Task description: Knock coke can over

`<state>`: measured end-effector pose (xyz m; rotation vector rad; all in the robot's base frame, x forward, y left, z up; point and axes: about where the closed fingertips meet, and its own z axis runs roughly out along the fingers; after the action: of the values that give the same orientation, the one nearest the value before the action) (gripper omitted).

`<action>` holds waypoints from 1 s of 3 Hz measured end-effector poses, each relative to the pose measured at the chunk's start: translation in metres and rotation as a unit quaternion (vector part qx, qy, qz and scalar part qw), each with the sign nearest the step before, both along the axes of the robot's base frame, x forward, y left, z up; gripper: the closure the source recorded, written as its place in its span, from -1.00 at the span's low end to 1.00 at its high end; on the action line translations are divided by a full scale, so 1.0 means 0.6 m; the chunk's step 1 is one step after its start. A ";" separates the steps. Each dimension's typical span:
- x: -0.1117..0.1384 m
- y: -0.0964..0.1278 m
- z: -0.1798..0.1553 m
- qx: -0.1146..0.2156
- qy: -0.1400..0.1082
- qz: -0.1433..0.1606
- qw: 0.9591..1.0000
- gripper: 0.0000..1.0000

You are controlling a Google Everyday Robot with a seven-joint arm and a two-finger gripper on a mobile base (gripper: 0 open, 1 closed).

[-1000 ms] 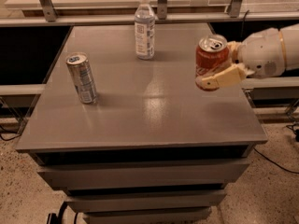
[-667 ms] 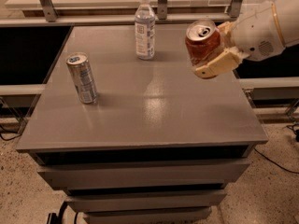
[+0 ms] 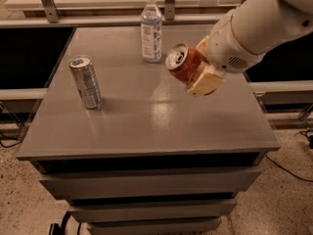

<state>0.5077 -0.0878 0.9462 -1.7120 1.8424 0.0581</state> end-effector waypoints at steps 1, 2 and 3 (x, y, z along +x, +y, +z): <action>0.010 -0.040 -0.078 -0.088 0.025 -0.023 0.996 1.00; 0.039 -0.120 -0.127 -0.173 0.035 -0.049 0.983 1.00; 0.059 -0.185 -0.150 -0.232 0.043 -0.056 0.970 0.66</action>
Offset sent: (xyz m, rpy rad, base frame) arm 0.0494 -0.1421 -0.1043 -0.5816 0.0851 -0.1709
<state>0.5432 -0.1986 0.8559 -1.9278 2.1361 -0.3784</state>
